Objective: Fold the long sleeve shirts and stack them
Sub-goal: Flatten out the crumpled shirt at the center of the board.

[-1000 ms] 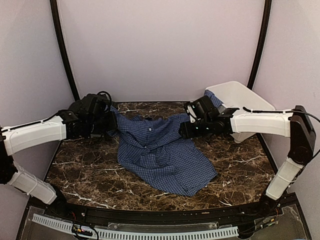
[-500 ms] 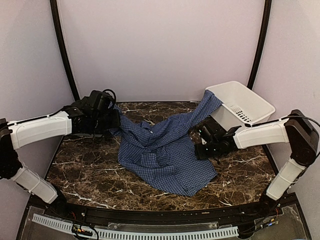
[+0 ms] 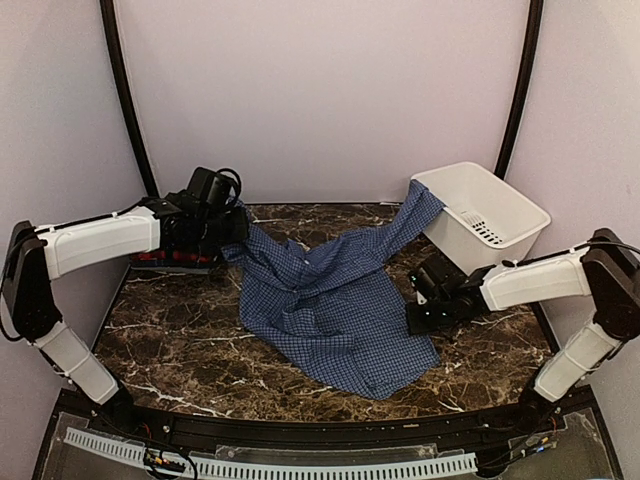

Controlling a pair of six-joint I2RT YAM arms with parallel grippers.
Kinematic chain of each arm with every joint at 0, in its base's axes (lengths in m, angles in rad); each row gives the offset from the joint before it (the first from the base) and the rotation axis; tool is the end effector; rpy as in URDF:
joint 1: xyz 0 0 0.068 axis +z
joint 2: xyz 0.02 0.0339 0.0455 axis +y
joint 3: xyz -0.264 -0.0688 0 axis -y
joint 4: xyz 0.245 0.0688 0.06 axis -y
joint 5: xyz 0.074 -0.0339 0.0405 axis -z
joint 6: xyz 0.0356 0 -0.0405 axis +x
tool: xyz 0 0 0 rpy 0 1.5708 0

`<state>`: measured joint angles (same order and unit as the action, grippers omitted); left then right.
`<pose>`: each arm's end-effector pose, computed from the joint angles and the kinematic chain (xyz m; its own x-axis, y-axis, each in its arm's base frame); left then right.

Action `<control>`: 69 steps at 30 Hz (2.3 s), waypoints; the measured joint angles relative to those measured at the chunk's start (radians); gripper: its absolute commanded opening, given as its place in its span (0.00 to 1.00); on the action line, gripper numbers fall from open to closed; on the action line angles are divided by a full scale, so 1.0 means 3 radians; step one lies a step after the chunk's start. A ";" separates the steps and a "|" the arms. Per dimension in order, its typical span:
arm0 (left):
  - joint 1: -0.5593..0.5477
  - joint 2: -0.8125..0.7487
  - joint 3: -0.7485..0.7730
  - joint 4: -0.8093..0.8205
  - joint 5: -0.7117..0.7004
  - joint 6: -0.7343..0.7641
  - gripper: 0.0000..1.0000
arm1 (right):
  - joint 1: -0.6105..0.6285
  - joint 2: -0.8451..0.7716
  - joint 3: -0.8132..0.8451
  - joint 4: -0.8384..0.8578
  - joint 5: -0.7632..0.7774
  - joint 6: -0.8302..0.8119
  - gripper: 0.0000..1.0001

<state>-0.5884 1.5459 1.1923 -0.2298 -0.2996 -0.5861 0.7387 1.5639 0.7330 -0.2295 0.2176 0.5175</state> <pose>0.3005 -0.1878 0.2894 -0.5617 -0.2605 -0.7852 0.0176 0.9451 -0.3262 0.2128 0.1834 0.1421 -0.8473 -0.1183 -0.5177 -0.1845 0.9797 0.0780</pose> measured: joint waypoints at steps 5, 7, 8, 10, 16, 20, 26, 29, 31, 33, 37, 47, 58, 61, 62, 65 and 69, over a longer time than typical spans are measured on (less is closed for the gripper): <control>0.0142 0.0261 0.0257 -0.0014 0.0093 0.0055 0.00 | -0.0001 -0.0571 -0.0253 -0.0323 -0.0014 0.0287 0.00; 0.0201 0.0425 0.0401 -0.0013 0.0137 0.0097 0.00 | -0.0001 -0.0866 -0.0361 -0.0462 -0.0043 0.0437 0.00; 0.0220 0.0502 0.0468 -0.0010 0.0160 0.0116 0.00 | -0.0001 -0.0977 -0.0403 -0.0498 -0.0062 0.0497 0.00; 0.0261 0.0765 0.0722 -0.0019 0.0220 0.0165 0.00 | -0.0001 -0.1249 -0.0526 -0.0604 -0.0121 0.0668 0.00; 0.0332 0.1503 0.1494 -0.0109 0.0324 0.0247 0.06 | 0.0000 -0.1658 -0.0754 -0.0738 -0.0289 0.0979 0.00; 0.0412 0.1790 0.1826 -0.0258 0.0395 0.0291 0.37 | 0.0038 -0.1764 -0.0851 -0.0765 -0.0374 0.1104 0.04; 0.0530 0.1832 0.2019 -0.0390 0.0551 0.0364 0.70 | 0.0053 -0.1760 -0.0689 -0.0994 -0.0266 0.1031 0.49; 0.0525 0.1757 0.1975 -0.0425 0.0619 0.0415 0.74 | 0.0053 -0.1756 -0.0476 -0.1034 -0.0181 0.0937 0.58; 0.0501 0.1588 0.1795 -0.0436 0.0678 0.0436 0.75 | 0.0060 -0.1729 -0.0331 -0.1033 -0.0123 0.0862 0.63; 0.0469 0.1377 0.1584 -0.0455 0.0721 0.0436 0.75 | 0.0072 -0.1687 -0.0217 -0.1008 -0.0104 0.0772 0.66; 0.0408 0.0841 0.1036 -0.0394 0.0865 0.0401 0.75 | 0.0172 -0.1570 -0.0072 -0.0907 -0.0100 0.0587 0.73; 0.0107 0.0223 0.0009 -0.0258 0.1100 0.0135 0.76 | 0.0764 -0.0792 0.0568 -0.0493 -0.0187 0.0145 0.95; 0.0113 0.0064 -0.0413 -0.0207 0.1077 -0.0102 0.77 | 0.1214 0.0484 0.1586 -0.0245 -0.0216 -0.0364 0.25; 0.0113 0.0008 -0.0462 -0.0181 0.1059 -0.0134 0.77 | 0.1282 0.0621 0.1596 -0.0263 -0.0211 -0.0402 0.00; 0.0113 -0.0010 -0.0477 -0.0178 0.1043 -0.0146 0.77 | 0.1317 0.0640 0.1595 -0.0276 -0.0215 -0.0406 0.00; 0.0125 -0.0046 -0.0533 -0.0164 0.0979 -0.0184 0.77 | 0.1445 0.0600 0.1527 -0.0253 -0.0225 -0.0408 0.00; 0.0170 -0.0098 -0.0654 -0.0120 0.0936 -0.0235 0.77 | 0.1598 0.0292 0.1105 -0.0158 -0.0366 -0.0356 0.00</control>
<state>-0.5373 1.5166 0.9962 -0.2657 -0.0189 -0.6567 1.2182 1.6516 1.0645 -0.2768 0.1078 0.4107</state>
